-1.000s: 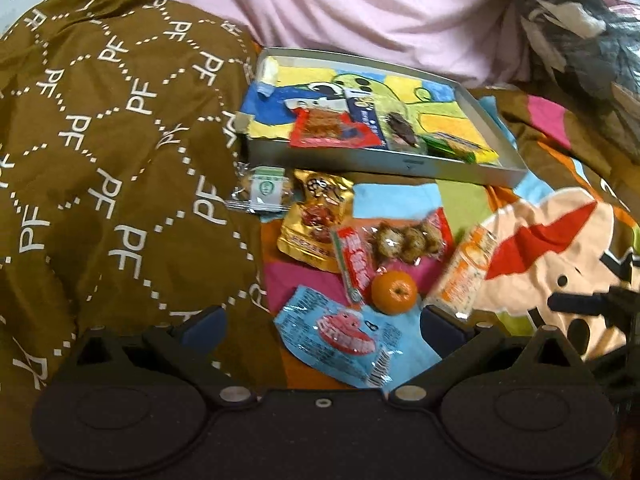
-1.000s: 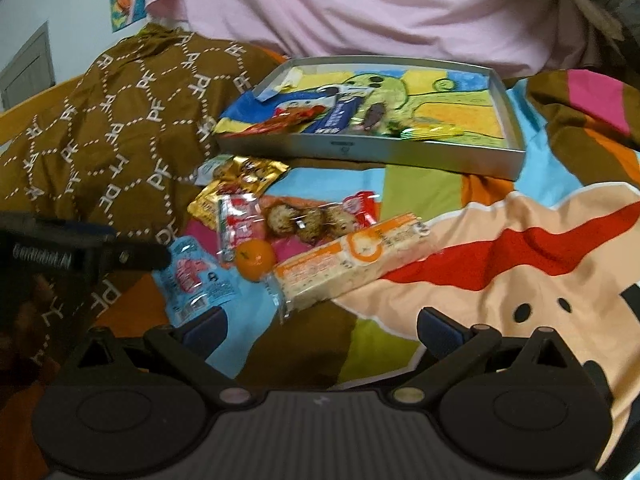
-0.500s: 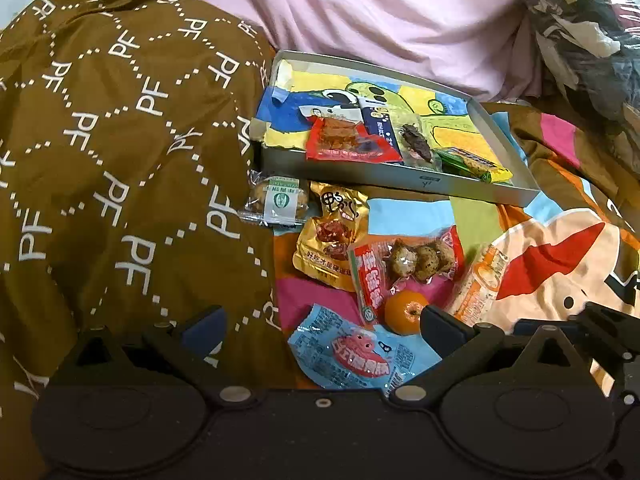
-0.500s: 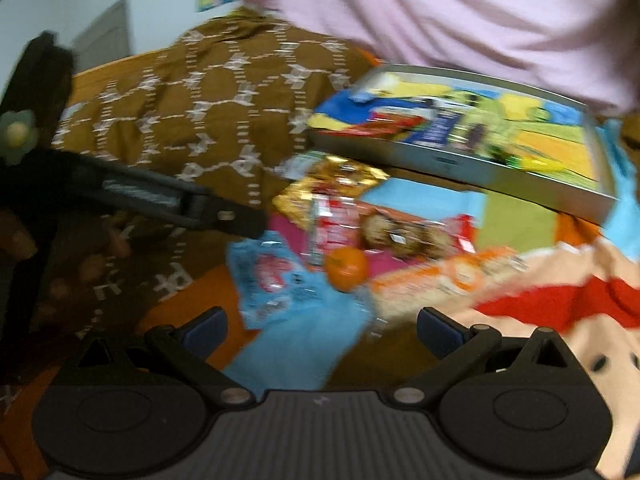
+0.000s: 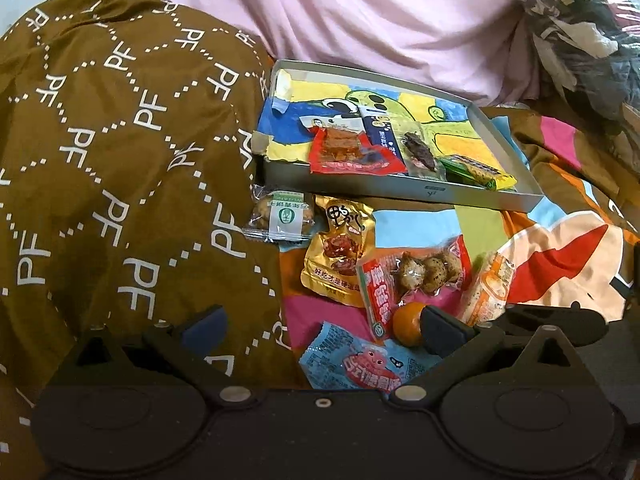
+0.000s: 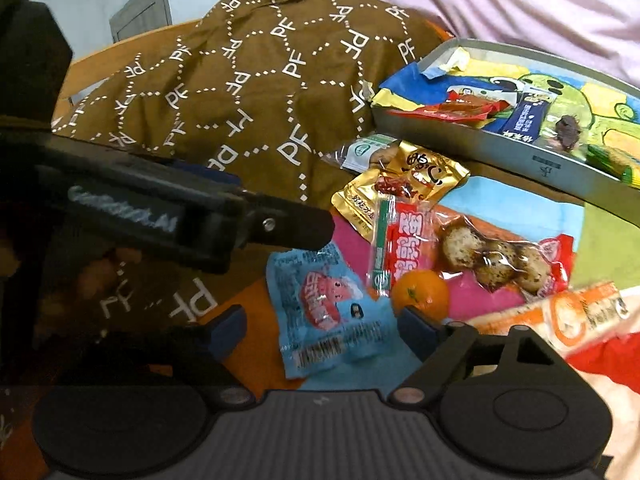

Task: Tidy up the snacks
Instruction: 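Grasp the orange with the left tool while the right tool grasps the blue jelly pack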

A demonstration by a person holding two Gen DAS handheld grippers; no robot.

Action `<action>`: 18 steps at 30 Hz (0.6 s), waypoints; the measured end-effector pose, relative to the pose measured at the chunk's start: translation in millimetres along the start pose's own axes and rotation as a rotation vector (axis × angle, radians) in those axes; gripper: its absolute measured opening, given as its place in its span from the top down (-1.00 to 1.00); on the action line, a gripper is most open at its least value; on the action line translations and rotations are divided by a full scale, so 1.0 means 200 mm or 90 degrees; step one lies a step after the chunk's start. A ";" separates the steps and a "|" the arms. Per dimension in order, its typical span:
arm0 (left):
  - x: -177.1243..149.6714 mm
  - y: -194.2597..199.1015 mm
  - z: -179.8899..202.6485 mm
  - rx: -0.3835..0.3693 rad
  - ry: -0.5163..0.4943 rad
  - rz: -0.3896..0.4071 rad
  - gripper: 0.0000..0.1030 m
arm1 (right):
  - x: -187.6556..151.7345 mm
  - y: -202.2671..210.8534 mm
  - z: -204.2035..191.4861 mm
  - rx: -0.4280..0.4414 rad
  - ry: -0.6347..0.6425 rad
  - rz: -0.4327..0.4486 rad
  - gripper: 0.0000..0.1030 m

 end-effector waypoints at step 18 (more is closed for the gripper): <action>0.02 -0.01 -0.05 -0.008 0.048 0.004 -0.99 | -0.05 -0.07 -0.02 -0.021 0.019 -0.049 -0.22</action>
Point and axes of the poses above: each gripper's, at about its wrist camera, not at the fingertips, and y roughly against the way its jaws point, z to its right, x to its top, the point moved 8 cm from there along -y, roughly the way its jaws point, and after that the axes turned 7 degrees about y, right-handed, at the moved point
